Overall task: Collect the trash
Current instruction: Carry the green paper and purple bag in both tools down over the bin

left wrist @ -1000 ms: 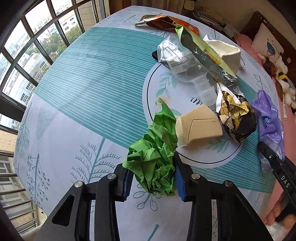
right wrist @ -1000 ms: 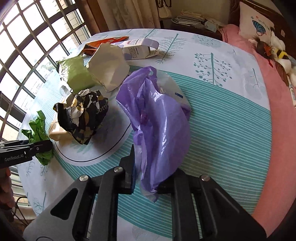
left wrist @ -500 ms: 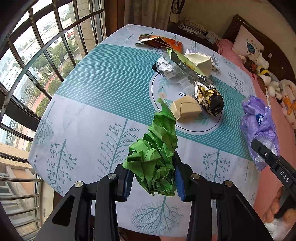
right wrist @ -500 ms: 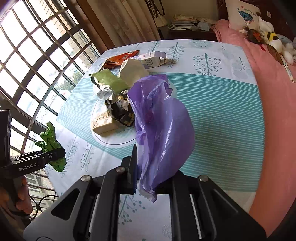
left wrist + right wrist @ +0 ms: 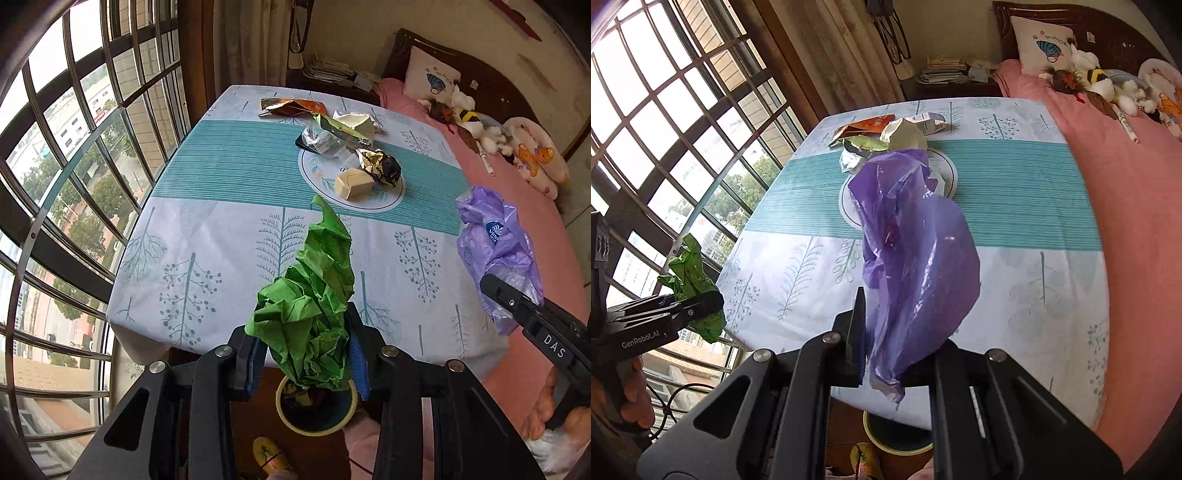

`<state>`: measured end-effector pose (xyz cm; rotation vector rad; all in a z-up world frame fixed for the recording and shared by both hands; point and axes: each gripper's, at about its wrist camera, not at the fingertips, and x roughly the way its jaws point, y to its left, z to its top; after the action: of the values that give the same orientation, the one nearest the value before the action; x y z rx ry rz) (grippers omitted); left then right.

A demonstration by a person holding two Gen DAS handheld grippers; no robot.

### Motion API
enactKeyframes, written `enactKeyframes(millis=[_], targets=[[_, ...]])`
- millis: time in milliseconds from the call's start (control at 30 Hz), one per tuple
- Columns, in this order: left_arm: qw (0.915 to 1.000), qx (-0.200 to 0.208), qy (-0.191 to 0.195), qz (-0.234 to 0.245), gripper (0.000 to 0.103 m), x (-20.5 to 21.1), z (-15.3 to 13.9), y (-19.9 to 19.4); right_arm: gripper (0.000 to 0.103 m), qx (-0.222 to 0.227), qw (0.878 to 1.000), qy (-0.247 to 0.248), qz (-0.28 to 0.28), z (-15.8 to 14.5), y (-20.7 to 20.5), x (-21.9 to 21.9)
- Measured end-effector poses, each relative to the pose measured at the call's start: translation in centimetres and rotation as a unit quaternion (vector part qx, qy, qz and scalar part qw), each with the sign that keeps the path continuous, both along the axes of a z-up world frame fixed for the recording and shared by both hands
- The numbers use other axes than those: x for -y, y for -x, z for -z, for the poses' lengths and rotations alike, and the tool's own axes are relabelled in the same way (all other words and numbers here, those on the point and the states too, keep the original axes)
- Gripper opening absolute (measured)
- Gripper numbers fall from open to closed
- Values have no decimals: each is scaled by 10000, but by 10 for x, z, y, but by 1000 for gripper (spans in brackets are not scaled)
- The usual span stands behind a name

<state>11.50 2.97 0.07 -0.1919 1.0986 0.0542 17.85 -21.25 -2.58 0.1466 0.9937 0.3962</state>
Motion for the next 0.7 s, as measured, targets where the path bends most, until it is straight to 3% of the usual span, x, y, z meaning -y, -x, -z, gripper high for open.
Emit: enactKeyframes(millis=[367, 700], targets=[[9976, -22, 4, 696, 38, -19, 7, 94, 8, -108, 9984, 158, 536, -4, 142, -41], [9935, -377, 51, 1074, 38, 13, 33, 121, 8, -558, 9959, 262, 659, 19, 198, -33]])
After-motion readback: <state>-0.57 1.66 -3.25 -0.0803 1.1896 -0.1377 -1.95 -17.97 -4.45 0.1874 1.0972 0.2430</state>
